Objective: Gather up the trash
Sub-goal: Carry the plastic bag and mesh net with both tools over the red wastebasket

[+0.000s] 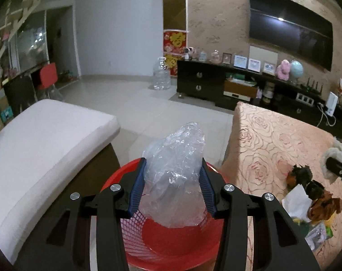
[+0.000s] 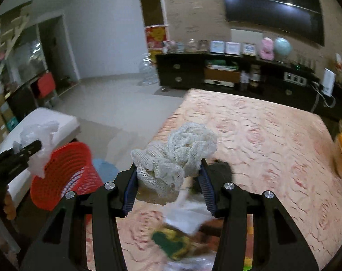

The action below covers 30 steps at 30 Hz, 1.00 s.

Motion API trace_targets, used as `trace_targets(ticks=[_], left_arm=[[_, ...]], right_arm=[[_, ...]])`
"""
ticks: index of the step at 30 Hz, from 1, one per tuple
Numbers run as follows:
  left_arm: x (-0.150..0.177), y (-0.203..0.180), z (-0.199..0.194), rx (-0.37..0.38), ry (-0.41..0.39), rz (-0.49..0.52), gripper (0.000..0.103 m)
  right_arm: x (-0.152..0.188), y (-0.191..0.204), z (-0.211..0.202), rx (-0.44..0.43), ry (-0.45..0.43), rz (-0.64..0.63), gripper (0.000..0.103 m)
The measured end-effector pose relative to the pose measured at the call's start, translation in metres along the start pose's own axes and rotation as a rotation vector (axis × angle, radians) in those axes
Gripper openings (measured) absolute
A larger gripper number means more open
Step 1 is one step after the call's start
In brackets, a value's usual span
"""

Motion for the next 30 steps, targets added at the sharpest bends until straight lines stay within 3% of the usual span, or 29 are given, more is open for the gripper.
trace_targets(ticks=[13,30], left_arm=[[0.013,0.038,0.012,-0.055,0.039,-0.040,0.043],[0.042,0.058,0.030,-0.072,0.136,-0.058,0.043]], right_arm=[[-0.021,0.095,0.039,-0.233,0.038,-0.098,0.048],[0.004,0.146,0.073,-0.327,0.123,-0.155,0.048]])
Point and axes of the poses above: each gripper's, at about its wrist camera, not at the fingertips, and z roughly the way its jaws point, y to its left, x to its underside, the point moved 3 cm from there along z, roughly the way its jaws point, and after that the axes turned 11 degrees about -y, right-handed, at the moved point
